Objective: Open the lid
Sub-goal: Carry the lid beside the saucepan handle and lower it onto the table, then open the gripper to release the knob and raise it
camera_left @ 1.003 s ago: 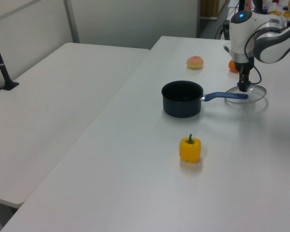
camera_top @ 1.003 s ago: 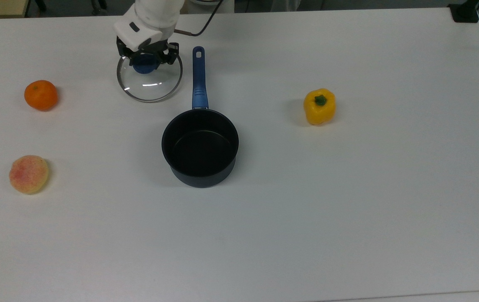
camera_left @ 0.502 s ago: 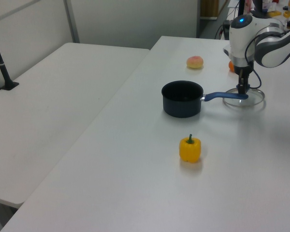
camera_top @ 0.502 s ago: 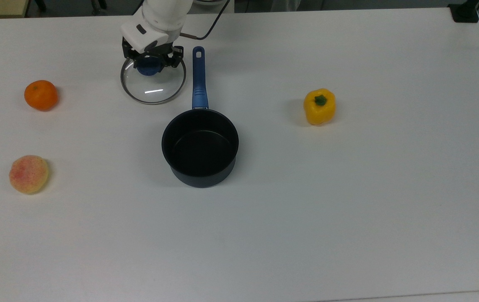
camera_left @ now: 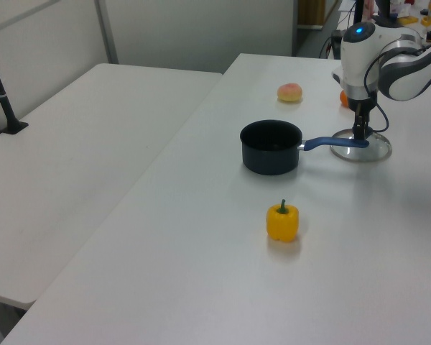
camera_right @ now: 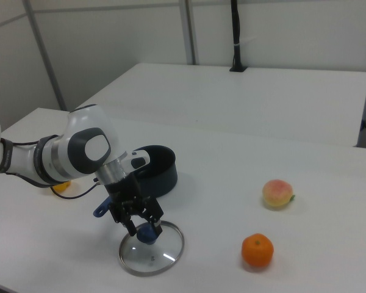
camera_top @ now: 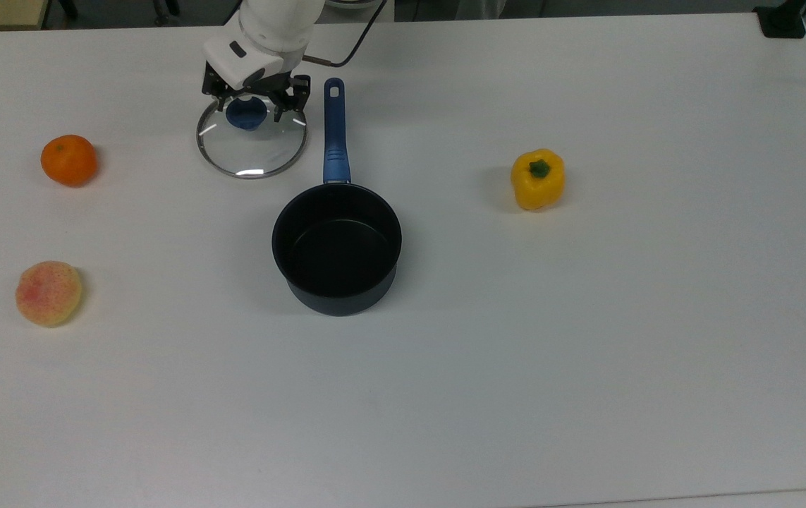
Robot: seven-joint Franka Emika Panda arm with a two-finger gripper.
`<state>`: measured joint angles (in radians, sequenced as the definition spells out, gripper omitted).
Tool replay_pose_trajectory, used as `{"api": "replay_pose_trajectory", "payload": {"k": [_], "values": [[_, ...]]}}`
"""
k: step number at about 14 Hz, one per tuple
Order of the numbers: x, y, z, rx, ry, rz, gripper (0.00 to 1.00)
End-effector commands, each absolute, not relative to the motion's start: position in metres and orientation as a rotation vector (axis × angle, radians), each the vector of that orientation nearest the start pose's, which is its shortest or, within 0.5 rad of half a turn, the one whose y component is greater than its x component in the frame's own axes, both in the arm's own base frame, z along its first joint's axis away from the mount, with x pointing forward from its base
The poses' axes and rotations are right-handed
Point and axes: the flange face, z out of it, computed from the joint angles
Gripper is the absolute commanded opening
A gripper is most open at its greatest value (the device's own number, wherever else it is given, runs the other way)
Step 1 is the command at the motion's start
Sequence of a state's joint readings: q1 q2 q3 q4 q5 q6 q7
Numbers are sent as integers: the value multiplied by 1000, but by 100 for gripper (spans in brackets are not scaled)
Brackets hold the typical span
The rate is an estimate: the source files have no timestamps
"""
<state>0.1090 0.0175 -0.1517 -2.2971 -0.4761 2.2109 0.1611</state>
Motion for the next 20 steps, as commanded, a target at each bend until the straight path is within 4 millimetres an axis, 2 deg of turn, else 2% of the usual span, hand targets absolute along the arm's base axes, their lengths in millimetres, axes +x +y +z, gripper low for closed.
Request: {"api": "replay_pose_trajectory", "payload": {"k": [1, 3, 5, 7, 10, 14, 15, 18, 20], "values": [[497, -39, 338, -3524, -180, 153, 100], [497, -43, 342, -3526, -163, 156, 100], [501, -51, 354, -3536, -124, 149, 100], [515, -65, 394, -3532, -34, 96, 100], [528, -62, 426, -3433, 78, 62, 100], [543, -35, 487, -3324, 147, 33, 100], [547, -26, 510, -3267, 172, 18, 100], [547, -5, 556, -3149, 191, 11, 100], [546, 19, 581, -3109, 160, -3, 100]]}}
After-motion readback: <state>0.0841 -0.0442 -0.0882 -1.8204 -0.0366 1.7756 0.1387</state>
